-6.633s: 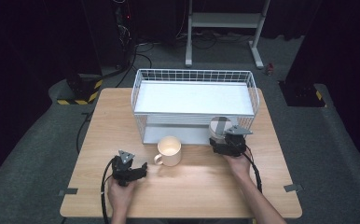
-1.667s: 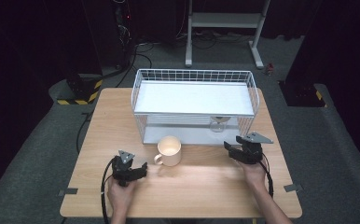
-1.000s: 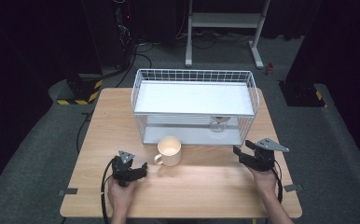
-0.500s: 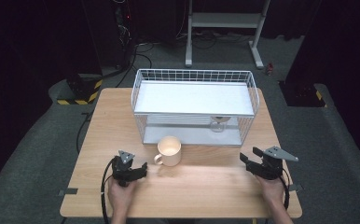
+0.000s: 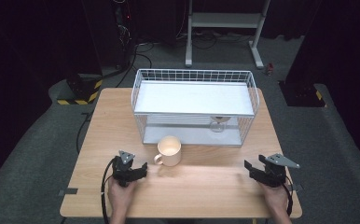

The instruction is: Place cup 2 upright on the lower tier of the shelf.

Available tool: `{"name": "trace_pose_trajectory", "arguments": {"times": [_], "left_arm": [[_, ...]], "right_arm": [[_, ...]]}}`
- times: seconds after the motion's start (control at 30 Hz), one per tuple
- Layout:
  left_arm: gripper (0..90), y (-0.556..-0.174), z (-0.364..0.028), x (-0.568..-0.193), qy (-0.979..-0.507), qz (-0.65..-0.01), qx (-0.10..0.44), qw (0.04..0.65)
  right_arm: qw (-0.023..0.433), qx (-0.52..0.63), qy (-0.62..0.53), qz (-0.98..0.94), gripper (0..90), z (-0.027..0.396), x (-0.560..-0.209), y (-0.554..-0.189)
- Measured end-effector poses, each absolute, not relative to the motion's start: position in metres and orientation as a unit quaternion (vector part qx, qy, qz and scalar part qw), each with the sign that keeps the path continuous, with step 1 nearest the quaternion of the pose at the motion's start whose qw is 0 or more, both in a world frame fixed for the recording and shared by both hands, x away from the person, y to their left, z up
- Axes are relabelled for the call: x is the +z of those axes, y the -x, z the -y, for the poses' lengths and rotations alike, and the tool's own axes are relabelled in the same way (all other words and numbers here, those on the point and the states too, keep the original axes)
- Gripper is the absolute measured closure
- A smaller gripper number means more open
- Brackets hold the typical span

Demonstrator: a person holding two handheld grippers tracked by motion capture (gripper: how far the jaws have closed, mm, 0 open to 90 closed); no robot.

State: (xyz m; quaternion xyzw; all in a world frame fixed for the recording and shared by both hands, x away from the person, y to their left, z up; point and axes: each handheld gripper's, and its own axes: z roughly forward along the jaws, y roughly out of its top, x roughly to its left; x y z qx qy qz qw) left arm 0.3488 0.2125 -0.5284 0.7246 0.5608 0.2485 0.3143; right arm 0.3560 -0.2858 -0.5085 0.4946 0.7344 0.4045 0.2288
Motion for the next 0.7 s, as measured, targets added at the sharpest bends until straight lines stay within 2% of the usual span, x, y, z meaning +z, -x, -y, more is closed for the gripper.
{"name": "trace_pose_trajectory", "arguments": {"times": [0.37,0.5,0.7], "left_arm": [[16.9,-0.349,-0.213,-0.528,-0.728,-0.558,0.246,0.314],[16.0,-0.347,-0.213,-0.525,-0.726,-0.565,0.235,0.313],[14.8,-0.336,-0.214,-0.515,-0.718,-0.553,0.25,0.34]], "right_arm": [[0.205,0.337,-0.499,-0.771,25.1,0.285,-0.523,-0.361],[0.218,0.326,-0.492,-0.777,25.2,0.282,-0.523,-0.361],[0.219,0.325,-0.501,-0.772,25.0,0.281,-0.523,-0.364]]}}
